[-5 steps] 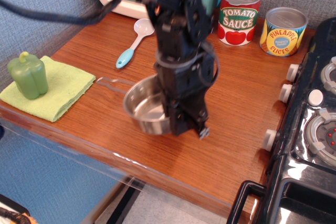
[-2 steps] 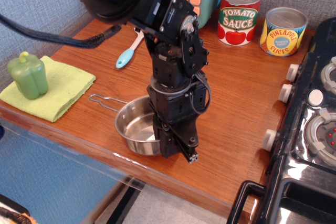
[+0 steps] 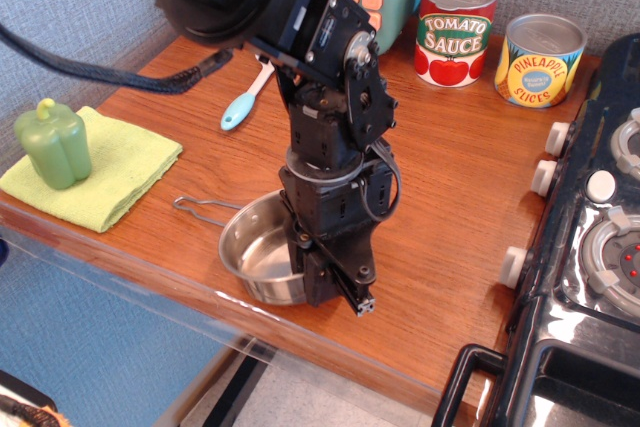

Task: Move pot to front center of table.

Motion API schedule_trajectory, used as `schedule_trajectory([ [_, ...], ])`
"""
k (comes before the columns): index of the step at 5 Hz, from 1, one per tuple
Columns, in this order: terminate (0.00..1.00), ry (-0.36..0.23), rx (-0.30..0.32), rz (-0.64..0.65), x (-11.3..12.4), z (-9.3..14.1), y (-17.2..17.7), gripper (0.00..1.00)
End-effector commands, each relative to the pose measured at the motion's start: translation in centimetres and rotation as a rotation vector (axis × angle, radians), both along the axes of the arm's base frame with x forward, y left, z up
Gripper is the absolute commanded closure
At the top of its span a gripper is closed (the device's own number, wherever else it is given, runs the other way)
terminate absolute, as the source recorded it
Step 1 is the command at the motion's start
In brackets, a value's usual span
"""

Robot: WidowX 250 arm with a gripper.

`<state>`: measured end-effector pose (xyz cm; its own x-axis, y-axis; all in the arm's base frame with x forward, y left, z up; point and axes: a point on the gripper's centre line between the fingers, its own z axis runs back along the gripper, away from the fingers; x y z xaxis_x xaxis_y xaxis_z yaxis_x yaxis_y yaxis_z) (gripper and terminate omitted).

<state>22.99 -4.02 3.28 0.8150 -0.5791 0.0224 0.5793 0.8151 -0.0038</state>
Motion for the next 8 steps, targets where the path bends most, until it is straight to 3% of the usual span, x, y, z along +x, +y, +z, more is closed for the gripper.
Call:
schedule_trajectory([
  [1, 0.00, -0.056, -0.027, -0.025, 0.3, 2.6, -0.2, 0.00],
  [2, 0.00, -0.134, -0.072, 0.013, -0.1, 5.8, -0.3, 0.00],
  [3, 0.00, -0.177, -0.076, 0.132, -0.2, 7.6, 0.4, 0.00],
  [5, 0.00, -0.146, -0.044, 0.339, 0.2, 7.2, 1.3, 0.00],
  [8, 0.00, -0.127, -0.019, 0.363, 0.7, 6.4, 1.2, 0.00],
])
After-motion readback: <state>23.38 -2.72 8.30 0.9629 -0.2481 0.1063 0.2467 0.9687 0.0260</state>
